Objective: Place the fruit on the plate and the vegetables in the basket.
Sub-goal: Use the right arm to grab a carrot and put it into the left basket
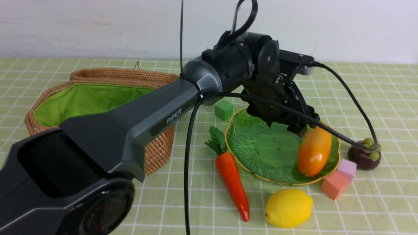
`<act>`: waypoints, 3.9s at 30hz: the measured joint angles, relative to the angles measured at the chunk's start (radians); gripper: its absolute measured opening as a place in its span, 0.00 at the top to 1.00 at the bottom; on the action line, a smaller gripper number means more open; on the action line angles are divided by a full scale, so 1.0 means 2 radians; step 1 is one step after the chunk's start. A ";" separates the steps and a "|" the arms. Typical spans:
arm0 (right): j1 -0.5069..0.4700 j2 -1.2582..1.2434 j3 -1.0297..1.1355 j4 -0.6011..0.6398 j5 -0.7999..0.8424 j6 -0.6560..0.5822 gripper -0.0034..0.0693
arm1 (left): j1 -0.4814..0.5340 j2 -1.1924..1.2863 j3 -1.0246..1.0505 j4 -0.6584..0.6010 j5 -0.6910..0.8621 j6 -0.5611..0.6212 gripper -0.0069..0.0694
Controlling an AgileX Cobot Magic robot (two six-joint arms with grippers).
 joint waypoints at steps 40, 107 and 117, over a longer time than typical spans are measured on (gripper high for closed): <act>0.000 0.248 0.000 0.121 -0.028 0.046 0.91 | 0.000 -0.775 0.659 0.064 -0.106 -0.062 0.93; 0.196 0.771 -0.189 -0.100 -0.186 0.254 0.47 | 0.000 -0.912 0.742 0.066 -0.127 -0.090 0.93; 0.196 0.780 -0.195 -0.096 -0.184 0.250 0.56 | 0.000 -0.912 0.742 0.066 -0.108 -0.091 0.93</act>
